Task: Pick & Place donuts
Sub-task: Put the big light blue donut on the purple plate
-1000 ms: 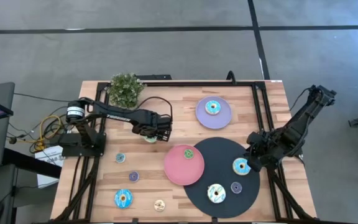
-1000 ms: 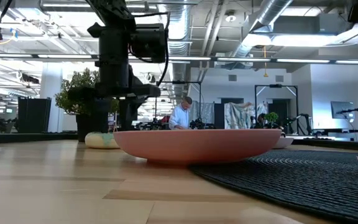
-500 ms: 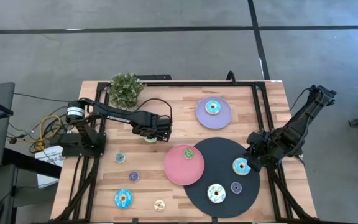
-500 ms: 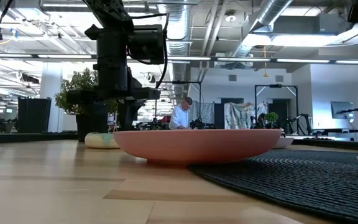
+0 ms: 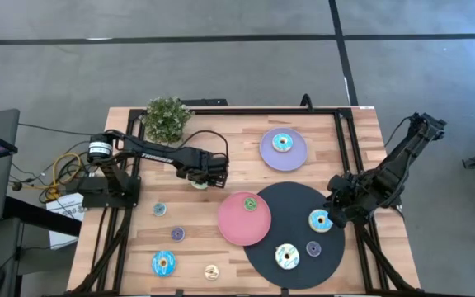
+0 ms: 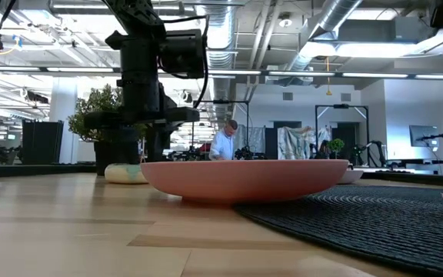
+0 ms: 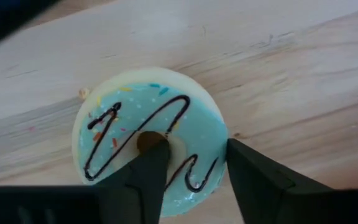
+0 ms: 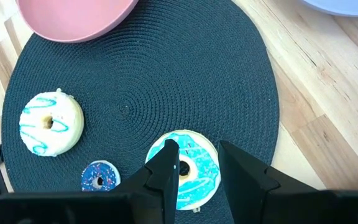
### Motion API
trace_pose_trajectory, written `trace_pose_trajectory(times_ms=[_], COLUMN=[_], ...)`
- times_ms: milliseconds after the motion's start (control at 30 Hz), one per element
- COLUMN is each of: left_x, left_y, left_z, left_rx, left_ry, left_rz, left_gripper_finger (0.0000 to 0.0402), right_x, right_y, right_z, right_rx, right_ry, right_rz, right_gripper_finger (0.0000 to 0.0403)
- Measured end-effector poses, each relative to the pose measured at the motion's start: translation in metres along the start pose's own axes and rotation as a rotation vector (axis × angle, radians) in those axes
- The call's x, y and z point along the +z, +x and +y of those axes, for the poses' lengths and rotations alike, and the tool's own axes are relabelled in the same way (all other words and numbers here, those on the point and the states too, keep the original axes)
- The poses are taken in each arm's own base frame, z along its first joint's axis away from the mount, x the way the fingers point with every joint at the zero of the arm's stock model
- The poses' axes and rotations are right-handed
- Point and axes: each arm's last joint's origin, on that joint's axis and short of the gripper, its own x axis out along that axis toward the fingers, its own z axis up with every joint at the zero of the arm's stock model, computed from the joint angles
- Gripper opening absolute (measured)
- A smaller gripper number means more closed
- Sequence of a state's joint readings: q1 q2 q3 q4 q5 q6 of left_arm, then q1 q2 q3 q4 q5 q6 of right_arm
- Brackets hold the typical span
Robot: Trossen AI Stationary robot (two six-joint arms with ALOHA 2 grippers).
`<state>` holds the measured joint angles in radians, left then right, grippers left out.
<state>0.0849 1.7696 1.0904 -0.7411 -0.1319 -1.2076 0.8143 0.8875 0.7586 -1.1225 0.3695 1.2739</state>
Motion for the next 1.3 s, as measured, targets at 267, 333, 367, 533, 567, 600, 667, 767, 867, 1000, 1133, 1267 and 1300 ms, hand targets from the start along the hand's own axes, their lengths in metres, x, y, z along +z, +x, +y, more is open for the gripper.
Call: trace_pose_trajectory(times_ms=[267,333,367,533,567,600,667,767,867,1000,1133,1267,1300], left_x=[0.000,0.000,0.000,0.006,0.010,0.014,0.024,0.043,0.061,0.081,0.093,0.103,0.107], left_y=[0.000,0.000,0.000,-0.009,-0.013,-0.018,-0.029,-0.052,-0.077,-0.091,-0.074,-0.050,-0.045], left_z=[-0.002,-0.002,-0.002,-0.007,-0.011,-0.015,-0.024,-0.041,-0.061,-0.092,-0.130,-0.161,-0.165], left_rx=[-0.026,-0.027,-0.028,-0.069,-0.086,-0.105,-0.152,-0.256,-0.391,-0.548,-0.573,-0.482,-0.450], left_ry=[-0.004,-0.004,-0.003,0.034,0.055,0.075,0.107,0.199,0.304,0.451,0.598,0.712,0.723], left_rz=[0.012,0.013,0.013,-0.007,-0.019,-0.037,-0.093,-0.213,-0.367,-0.520,-0.463,-0.361,-0.331], left_gripper_finger=[0.0104,0.0099,0.0098,0.0096,0.0096,0.0096,0.0096,0.0096,0.0096,0.0096,0.0096,0.0096,0.0096], right_x=[0.000,0.000,0.000,0.000,0.000,0.001,0.001,0.003,0.005,0.009,0.014,0.017,0.018], right_y=[0.000,0.000,0.000,0.000,0.000,0.000,0.000,0.000,0.001,0.003,0.004,0.006,0.006], right_z=[0.000,0.000,0.000,0.000,0.000,0.000,0.000,0.000,-0.001,-0.003,-0.005,-0.007,-0.007], right_rx=[0.001,0.002,0.004,0.004,0.002,0.000,-0.005,-0.012,-0.020,-0.035,-0.052,-0.063,-0.065], right_ry=[0.008,0.010,0.011,0.046,0.058,0.069,0.089,0.118,0.140,0.175,0.210,0.233,0.237], right_rz=[0.000,0.000,-0.001,-0.003,-0.008,-0.016,-0.033,-0.053,-0.062,-0.072,-0.081,-0.086,-0.087], right_gripper_finger=[0.0102,0.0102,0.0102,0.0102,0.0102,0.0102,0.0102,0.0102,0.0102,0.0102,0.0102,0.0102,0.0102])
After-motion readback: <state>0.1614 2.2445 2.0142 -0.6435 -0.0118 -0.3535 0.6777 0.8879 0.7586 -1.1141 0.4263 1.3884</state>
